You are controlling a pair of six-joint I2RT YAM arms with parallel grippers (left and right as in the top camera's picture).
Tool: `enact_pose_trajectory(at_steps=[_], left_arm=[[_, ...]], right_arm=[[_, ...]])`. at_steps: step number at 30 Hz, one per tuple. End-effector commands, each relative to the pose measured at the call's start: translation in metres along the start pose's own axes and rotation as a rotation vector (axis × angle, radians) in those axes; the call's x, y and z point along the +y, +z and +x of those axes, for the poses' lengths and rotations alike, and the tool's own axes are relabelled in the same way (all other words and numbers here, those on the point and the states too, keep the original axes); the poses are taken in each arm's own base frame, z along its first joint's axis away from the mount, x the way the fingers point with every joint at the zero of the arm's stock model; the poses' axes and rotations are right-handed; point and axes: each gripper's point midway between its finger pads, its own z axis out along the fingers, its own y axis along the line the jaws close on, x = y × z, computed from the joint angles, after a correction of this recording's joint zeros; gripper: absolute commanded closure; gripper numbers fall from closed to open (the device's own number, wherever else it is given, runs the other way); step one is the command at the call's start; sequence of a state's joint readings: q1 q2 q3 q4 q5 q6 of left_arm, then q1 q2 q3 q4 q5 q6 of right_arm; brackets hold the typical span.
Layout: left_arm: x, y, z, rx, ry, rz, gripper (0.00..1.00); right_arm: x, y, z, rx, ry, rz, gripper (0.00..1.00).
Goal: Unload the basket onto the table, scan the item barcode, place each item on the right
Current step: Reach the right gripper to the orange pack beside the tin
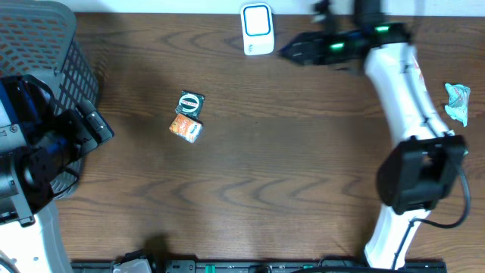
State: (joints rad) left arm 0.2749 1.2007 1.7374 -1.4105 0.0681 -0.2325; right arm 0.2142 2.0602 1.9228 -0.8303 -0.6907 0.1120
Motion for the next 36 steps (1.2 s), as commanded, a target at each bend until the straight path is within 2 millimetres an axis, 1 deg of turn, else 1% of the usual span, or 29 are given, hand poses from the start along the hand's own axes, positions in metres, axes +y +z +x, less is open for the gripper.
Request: enact_pose_trajectory(at_steps=[1, 2, 4, 6, 9, 10, 12, 14, 17, 19, 21, 22, 26, 30, 34, 35, 36], left_arm=[[0.003, 0.002, 0.001, 0.007, -0.006, -0.015, 0.02], [0.003, 0.002, 0.001, 0.007, -0.006, -0.015, 0.02], [0.003, 0.002, 0.001, 0.007, -0.006, -0.015, 0.03], [0.003, 0.002, 0.001, 0.007, -0.006, -0.015, 0.02], [0.003, 0.002, 0.001, 0.007, -0.006, -0.015, 0.02], [0.003, 0.002, 0.001, 0.007, -0.006, -0.015, 0.02], [0.003, 0.002, 0.001, 0.007, -0.006, -0.015, 0.03], [0.003, 0.002, 0.001, 0.007, -0.006, -0.015, 0.03], [0.003, 0.002, 0.001, 0.007, -0.006, -0.015, 0.03], [0.003, 0.002, 0.001, 0.007, -0.006, -0.015, 0.02], [0.003, 0.002, 0.001, 0.007, -0.006, -0.015, 0.02], [0.003, 0.002, 0.001, 0.007, -0.006, -0.015, 0.02], [0.003, 0.002, 0.001, 0.007, -0.006, -0.015, 0.03], [0.003, 0.002, 0.001, 0.007, -0.006, -0.015, 0.02], [0.003, 0.002, 0.001, 0.007, -0.006, -0.015, 0.02], [0.003, 0.002, 0.001, 0.007, -0.006, -0.015, 0.02], [0.003, 0.002, 0.001, 0.007, -0.006, -0.015, 0.02]], right_arm=[[0.025, 0.051, 0.016, 0.042, -0.045, 0.137, 0.33], [0.034, 0.065, 0.020, 0.044, -0.080, 0.153, 0.33], [0.059, 0.098, 0.028, 0.044, -0.162, 0.169, 0.32], [0.074, 0.124, 0.038, 0.046, -0.216, 0.179, 0.33], [0.094, 0.165, 0.060, 0.064, -0.283, 0.184, 0.33], [0.100, 0.184, 0.073, 0.080, -0.305, 0.175, 0.33], [0.104, 0.204, 0.088, 0.101, -0.324, 0.161, 0.34], [0.103, 0.220, 0.102, 0.127, -0.331, 0.157, 0.39], [0.096, 0.236, 0.120, 0.169, -0.328, 0.159, 0.54], [0.090, 0.242, 0.131, 0.204, -0.322, 0.169, 0.65], [0.085, 0.241, 0.140, 0.238, -0.312, 0.182, 0.76], [0.082, 0.238, 0.148, 0.274, -0.300, 0.196, 0.88], [0.076, 0.225, 0.162, 0.348, -0.274, 0.227, 0.96], [0.070, 0.199, 0.177, 0.439, -0.203, 0.278, 0.99], [0.060, 0.154, 0.185, 0.508, -0.087, 0.404, 0.99], [0.057, 0.143, 0.184, 0.511, -0.066, 0.441, 0.94], [0.054, 0.131, 0.182, 0.508, -0.053, 0.485, 0.86]])
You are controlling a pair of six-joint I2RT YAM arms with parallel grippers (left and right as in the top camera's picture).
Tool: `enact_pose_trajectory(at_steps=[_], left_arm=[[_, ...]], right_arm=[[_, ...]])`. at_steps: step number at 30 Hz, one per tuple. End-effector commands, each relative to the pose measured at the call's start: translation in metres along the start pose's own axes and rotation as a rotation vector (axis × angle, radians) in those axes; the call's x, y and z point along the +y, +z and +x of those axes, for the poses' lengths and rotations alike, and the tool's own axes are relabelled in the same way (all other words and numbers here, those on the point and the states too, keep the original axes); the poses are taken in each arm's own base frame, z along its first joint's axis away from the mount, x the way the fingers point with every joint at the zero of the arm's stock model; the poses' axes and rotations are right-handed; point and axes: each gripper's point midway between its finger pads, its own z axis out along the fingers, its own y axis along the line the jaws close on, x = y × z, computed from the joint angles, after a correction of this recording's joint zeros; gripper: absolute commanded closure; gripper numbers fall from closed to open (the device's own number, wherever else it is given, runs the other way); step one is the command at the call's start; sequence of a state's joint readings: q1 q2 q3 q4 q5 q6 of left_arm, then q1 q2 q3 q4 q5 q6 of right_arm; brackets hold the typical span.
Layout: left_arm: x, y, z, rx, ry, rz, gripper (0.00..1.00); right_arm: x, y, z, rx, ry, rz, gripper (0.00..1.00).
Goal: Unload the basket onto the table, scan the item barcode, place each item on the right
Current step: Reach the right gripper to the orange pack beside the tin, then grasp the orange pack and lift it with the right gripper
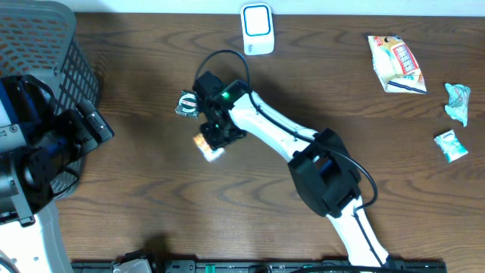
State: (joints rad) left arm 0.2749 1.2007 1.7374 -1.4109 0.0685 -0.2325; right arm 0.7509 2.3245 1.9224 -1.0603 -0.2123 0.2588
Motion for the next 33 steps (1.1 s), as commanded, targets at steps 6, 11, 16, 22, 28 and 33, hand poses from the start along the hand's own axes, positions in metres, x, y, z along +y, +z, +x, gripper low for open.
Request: enact_pose_trajectory(at_steps=[6, 11, 16, 22, 28, 33], left_arm=[[0.004, 0.002, 0.001, 0.007, -0.006, -0.015, 0.02], [0.004, 0.002, 0.001, 0.007, -0.006, -0.015, 0.02], [0.004, 0.002, 0.001, 0.007, -0.006, -0.015, 0.02], [0.004, 0.002, 0.001, 0.007, -0.006, -0.015, 0.02], [0.004, 0.002, 0.001, 0.007, -0.006, -0.015, 0.02], [0.004, 0.002, 0.001, 0.007, -0.006, -0.015, 0.03]], right_arm=[[-0.036, -0.075, -0.006, -0.129, 0.069, 0.144, 0.37], [-0.019, -0.056, -0.011, -0.108, -0.001, 0.049, 0.40], [-0.007, -0.018, -0.004, -0.023, 0.000, -0.037, 0.41], [0.009, 0.012, 0.000, 0.042, 0.002, -0.178, 0.48], [0.006, 0.021, 0.006, 0.071, 0.000, -0.171, 0.65], [0.003, 0.023, 0.010, 0.083, 0.004, -0.169, 0.99]])
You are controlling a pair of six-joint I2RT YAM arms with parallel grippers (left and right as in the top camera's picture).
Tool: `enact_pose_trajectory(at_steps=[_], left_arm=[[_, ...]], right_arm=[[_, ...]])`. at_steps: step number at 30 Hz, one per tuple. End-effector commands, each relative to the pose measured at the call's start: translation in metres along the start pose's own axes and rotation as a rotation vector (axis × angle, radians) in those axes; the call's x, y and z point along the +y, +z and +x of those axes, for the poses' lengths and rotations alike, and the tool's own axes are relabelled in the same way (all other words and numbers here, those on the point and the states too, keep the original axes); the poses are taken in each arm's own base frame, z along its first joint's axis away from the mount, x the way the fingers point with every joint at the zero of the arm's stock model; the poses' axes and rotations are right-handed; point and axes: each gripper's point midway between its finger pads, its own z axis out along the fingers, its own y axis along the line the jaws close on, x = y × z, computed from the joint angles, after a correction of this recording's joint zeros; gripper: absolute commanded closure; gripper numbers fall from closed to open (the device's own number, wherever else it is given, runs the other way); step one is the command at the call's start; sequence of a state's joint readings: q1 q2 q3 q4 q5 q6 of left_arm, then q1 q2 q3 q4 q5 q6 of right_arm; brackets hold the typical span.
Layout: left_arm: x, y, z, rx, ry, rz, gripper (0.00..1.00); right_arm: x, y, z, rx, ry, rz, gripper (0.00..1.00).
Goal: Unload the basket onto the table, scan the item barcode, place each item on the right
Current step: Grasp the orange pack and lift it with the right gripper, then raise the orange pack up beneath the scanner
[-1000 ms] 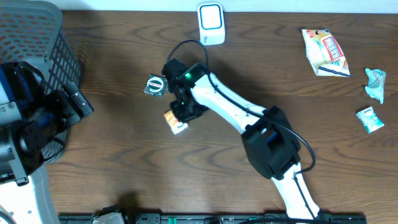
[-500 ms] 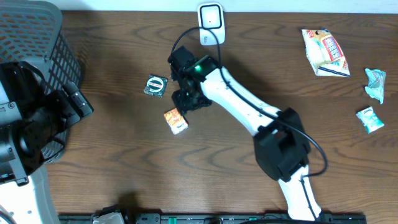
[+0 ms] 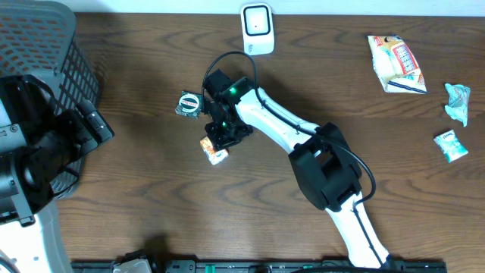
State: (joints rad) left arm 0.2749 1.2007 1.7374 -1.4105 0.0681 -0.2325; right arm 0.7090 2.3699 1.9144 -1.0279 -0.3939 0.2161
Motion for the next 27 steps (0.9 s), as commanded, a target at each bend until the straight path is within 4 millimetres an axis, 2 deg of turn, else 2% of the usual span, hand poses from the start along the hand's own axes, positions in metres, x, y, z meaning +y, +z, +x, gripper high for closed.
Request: enact_pose_trajectory(at_steps=[1, 4, 6, 9, 11, 14, 17, 22, 27], left_arm=[[0.003, 0.002, 0.001, 0.007, -0.006, -0.015, 0.02], [0.003, 0.002, 0.001, 0.007, -0.006, -0.015, 0.02], [0.003, 0.002, 0.001, 0.007, -0.006, -0.015, 0.02], [0.003, 0.002, 0.001, 0.007, -0.006, -0.015, 0.03], [0.003, 0.002, 0.001, 0.007, -0.006, -0.015, 0.02], [0.003, 0.002, 0.001, 0.007, -0.006, -0.015, 0.03], [0.003, 0.002, 0.001, 0.007, -0.006, -0.015, 0.02], [0.003, 0.002, 0.001, 0.007, -0.006, -0.015, 0.02], [0.003, 0.002, 0.001, 0.007, -0.006, -0.015, 0.02]], right_arm=[[-0.005, 0.008, 0.009, 0.037, 0.007, -0.005, 0.99], [-0.005, -0.002, 0.005, 0.029, 0.027, -0.067, 0.99], [-0.006, -0.016, 0.000, 0.011, 0.027, -0.153, 0.99], [0.002, -0.064, -0.012, -0.065, -0.049, -0.458, 0.99], [-0.002, -0.099, -0.018, -0.133, -0.065, -0.628, 0.99], [-0.023, -0.145, -0.026, -0.222, -0.013, -0.818, 0.99], [-0.056, -0.180, -0.026, -0.342, -0.025, -0.918, 0.99], [-0.100, -0.216, -0.019, -0.467, 0.012, -0.977, 0.99], [-0.127, -0.232, -0.012, -0.526, 0.062, -0.989, 0.99]])
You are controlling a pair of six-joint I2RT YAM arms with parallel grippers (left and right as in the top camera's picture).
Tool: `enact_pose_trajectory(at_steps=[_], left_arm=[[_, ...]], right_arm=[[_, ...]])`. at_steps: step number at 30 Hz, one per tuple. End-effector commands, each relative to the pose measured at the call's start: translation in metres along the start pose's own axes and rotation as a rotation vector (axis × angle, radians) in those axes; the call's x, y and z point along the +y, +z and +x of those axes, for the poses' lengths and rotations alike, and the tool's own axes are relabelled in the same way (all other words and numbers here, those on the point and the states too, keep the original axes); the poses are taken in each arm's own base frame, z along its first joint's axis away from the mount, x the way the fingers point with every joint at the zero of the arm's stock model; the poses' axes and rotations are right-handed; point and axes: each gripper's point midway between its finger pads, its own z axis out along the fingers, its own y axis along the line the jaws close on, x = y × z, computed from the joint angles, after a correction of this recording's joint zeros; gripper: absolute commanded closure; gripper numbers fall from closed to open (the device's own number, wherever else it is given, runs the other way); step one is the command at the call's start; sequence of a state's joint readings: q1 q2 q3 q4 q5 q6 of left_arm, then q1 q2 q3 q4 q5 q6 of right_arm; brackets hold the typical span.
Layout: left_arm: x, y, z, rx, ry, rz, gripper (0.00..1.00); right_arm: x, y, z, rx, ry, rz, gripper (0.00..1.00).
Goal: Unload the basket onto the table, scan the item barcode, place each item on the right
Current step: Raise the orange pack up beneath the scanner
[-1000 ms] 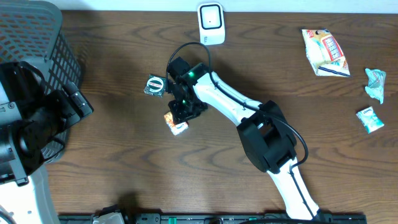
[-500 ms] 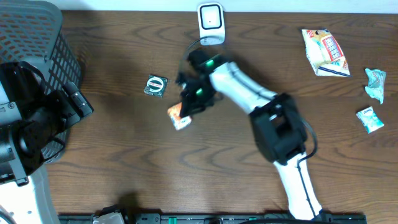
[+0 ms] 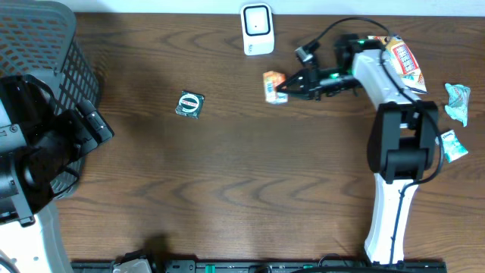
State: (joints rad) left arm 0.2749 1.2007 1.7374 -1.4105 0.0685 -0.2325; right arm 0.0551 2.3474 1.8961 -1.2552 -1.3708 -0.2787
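In the overhead view, my right gripper (image 3: 282,89) is shut on a small orange packet (image 3: 272,83), gripping it by its right side. The packet sits just right of and in front of the white barcode scanner (image 3: 257,29), which stands at the table's back edge. My left gripper (image 3: 97,126) rests at the far left beside the basket, away from the packet. Its fingers are too dark to tell whether they are open or shut.
A round dark-wrapped item (image 3: 189,104) lies left of centre. A black mesh basket (image 3: 45,38) fills the back left corner. At the right edge lie a snack bag (image 3: 400,59), a teal wrapper (image 3: 457,101) and a small packet (image 3: 452,144).
My right gripper has gone from the table's middle left to the back, beside the scanner, taking the orange packet with it. The round item has stayed where it was. The left arm is unchanged.
The orange packet first lay against the round item, with my right arm at the back right near the scanner. Then my right gripper was down on the packet, which had shifted toward the front. Now the packet is held next to the scanner.
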Motion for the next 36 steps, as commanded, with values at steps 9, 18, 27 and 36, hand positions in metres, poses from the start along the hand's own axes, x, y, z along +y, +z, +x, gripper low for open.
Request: enact_pose_trajectory(at_steps=[9, 18, 27, 36], left_arm=[[0.004, 0.002, 0.001, 0.007, -0.006, -0.015, 0.02], [0.004, 0.002, 0.001, 0.007, -0.006, -0.015, 0.02], [0.004, 0.002, 0.001, 0.007, -0.006, -0.015, 0.02], [0.004, 0.002, 0.001, 0.007, -0.006, -0.015, 0.02]], right_arm=[[0.043, -0.034, -0.003, -0.121, -0.121, -0.155, 0.99], [0.048, -0.021, 0.026, -0.045, -0.258, -0.106, 0.99], [0.085, -0.019, 0.022, -0.047, -0.437, -0.107, 0.99], [0.119, -0.023, 0.011, -0.055, -0.503, -0.102, 0.99]])
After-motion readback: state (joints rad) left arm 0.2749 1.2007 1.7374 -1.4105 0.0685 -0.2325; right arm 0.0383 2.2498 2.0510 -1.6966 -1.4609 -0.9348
